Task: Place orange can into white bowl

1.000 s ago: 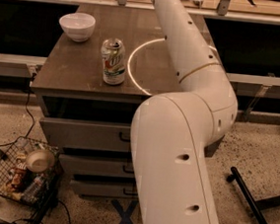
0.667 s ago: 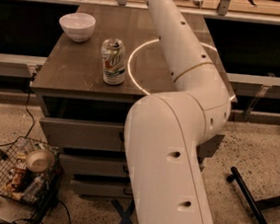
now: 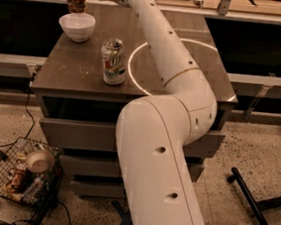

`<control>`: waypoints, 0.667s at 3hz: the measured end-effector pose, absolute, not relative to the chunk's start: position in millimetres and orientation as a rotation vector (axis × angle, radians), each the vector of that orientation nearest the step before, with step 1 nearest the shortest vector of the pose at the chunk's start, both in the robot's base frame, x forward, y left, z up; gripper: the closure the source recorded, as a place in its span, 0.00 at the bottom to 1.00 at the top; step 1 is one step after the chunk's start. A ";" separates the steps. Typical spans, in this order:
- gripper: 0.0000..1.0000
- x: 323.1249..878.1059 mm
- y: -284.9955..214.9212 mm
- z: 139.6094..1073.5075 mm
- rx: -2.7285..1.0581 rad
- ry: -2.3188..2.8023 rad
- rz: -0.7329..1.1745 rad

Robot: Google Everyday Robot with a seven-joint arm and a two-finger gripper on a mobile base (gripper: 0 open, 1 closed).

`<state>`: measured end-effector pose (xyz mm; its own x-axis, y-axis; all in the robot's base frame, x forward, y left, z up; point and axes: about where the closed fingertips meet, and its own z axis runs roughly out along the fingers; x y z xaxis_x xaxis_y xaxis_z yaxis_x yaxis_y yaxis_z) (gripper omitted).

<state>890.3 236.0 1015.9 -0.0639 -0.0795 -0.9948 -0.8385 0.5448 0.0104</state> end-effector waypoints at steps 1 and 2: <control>1.00 898.8 244.7 990.9 -0.834 1.520 0.743; 1.00 898.8 253.7 974.5 -0.864 1.512 0.740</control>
Offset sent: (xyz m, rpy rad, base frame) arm 0.0055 0.0191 -0.0585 -0.0444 -0.0385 0.0366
